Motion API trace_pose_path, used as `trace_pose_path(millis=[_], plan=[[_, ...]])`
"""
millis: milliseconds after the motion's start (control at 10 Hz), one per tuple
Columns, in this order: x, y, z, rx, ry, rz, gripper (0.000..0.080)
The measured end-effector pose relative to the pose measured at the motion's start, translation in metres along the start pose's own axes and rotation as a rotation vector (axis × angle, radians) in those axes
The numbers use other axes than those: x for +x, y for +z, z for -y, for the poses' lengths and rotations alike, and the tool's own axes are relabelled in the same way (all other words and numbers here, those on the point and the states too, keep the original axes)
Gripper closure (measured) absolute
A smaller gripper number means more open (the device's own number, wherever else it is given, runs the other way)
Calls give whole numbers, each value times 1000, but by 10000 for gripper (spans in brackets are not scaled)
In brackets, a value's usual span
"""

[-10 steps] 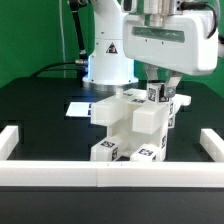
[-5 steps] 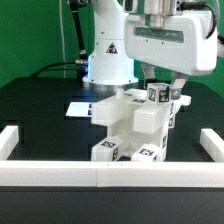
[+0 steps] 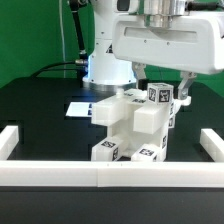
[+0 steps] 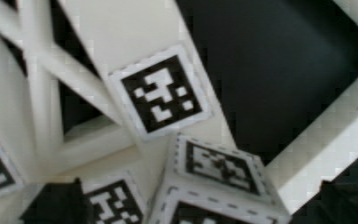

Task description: Assemble chair

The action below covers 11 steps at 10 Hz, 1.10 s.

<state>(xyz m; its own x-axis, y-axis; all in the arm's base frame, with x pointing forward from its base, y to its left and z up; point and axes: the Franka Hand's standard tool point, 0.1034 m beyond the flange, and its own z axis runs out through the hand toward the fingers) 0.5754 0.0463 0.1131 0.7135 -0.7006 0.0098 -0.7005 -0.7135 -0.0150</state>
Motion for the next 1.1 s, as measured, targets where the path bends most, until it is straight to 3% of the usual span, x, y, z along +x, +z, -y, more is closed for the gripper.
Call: trace_pose_path(millis=[1100], plan=[[2,1,-2,-11,-713,-2,150]])
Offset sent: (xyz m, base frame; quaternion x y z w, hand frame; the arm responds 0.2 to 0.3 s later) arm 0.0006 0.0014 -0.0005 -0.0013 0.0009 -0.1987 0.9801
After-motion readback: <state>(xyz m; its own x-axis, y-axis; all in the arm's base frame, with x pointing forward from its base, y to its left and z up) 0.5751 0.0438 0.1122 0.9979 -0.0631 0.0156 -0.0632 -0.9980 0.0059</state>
